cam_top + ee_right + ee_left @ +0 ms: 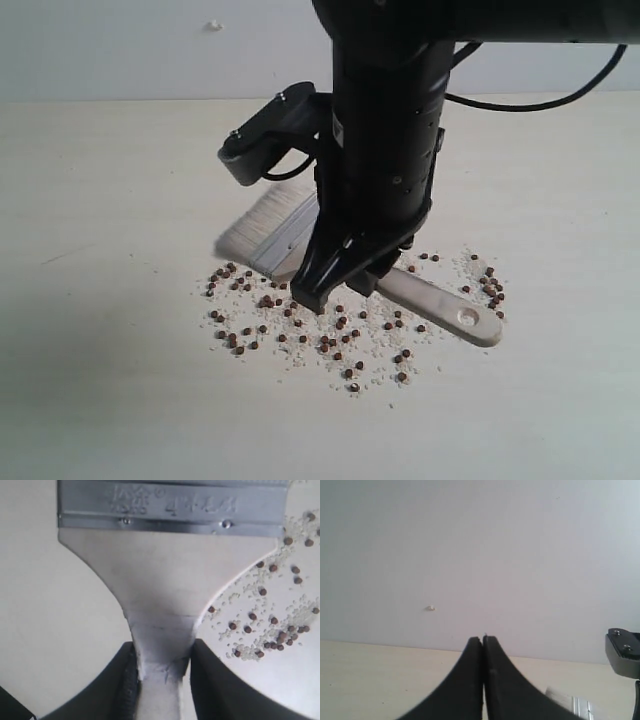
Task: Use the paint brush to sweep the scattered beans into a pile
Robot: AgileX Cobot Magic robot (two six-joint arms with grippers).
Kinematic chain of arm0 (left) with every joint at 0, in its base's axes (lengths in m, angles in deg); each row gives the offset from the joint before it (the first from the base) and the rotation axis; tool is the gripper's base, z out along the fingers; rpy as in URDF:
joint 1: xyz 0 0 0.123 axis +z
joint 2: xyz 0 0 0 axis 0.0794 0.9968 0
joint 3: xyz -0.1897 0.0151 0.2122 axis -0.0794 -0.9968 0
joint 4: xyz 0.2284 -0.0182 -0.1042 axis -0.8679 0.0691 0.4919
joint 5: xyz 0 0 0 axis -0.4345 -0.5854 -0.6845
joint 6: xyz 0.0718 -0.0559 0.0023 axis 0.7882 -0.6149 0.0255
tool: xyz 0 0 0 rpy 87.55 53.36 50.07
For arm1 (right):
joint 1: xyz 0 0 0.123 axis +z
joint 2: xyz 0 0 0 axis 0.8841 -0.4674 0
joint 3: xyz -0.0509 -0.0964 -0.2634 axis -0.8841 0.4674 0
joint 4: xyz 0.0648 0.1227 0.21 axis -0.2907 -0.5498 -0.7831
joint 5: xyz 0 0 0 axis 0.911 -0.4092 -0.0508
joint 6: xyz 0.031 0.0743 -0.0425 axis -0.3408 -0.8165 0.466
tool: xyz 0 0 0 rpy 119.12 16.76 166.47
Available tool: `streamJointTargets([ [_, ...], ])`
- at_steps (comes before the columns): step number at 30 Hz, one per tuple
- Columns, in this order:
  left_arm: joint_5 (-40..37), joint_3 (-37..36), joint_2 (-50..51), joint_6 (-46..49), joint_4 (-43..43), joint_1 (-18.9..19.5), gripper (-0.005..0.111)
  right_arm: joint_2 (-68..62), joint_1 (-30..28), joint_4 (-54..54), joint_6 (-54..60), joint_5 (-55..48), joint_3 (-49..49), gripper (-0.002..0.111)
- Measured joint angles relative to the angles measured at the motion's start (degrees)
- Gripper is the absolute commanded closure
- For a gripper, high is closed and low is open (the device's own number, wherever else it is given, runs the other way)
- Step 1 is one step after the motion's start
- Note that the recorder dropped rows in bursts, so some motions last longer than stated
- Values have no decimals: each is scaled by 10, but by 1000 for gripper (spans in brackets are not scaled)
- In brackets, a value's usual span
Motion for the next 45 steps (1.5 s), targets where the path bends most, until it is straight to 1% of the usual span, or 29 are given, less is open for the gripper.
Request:
streamJointTargets([
  [4,-3,0,0,4,1,0,107,22,0,0,8,-1,10,108],
  [7,-69,0,0,10,3,0,107,31,0,0,15,-1,10,108],
  [11,-112,2,1,10,21,0,107,31,0,0,25,9,10,108],
  [14,-153,32,42,10,24,0,107,31,-6,0,35,26,10,108],
  [17,-163,89,115,10,9,0,107,31,-24,0,38,37,10,108],
  [20,-164,174,218,11,-53,0,107,31,-39,0,43,39,10,108],
  [21,-163,216,268,15,-79,0,107,31,-42,0,46,39,10,108],
  [23,-144,278,344,40,-105,0,107,31,-45,0,51,39,10,108],
  [26,-66,362,456,128,-119,0,107,31,-51,-1,60,44,10,108],
  [27,-24,389,500,176,-121,0,107,31,-54,-1,62,45,10,108],
  [29,28,417,559,249,-123,-1,107,27,-66,-2,63,47,10,108],
  [31,54,428,608,324,-127,-1,104,20,-80,-2,64,48,10,108],
  [32,56,430,630,368,-129,-1,102,15,-92,-2,65,48,10,108],
  [34,54,432,661,458,-133,-1,93,5,-110,-9,73,48,10,108],
  [37,46,432,698,568,-135,-5,77,-12,-146,-35,99,57,10,108],
  [39,41,432,715,635,-135,-19,67,-24,-167,-71,124,68,10,108],
  [40,38,431,722,663,-135,-28,63,-29,-175,-93,140,74,10,108],
  [42,28,425,737,734,-135,-58,56,-44,-190,-138,173,77,7,108],
  [45,-7,419,760,825,-136,-116,54,-64,-203,-196,216,82,-3,108],
])
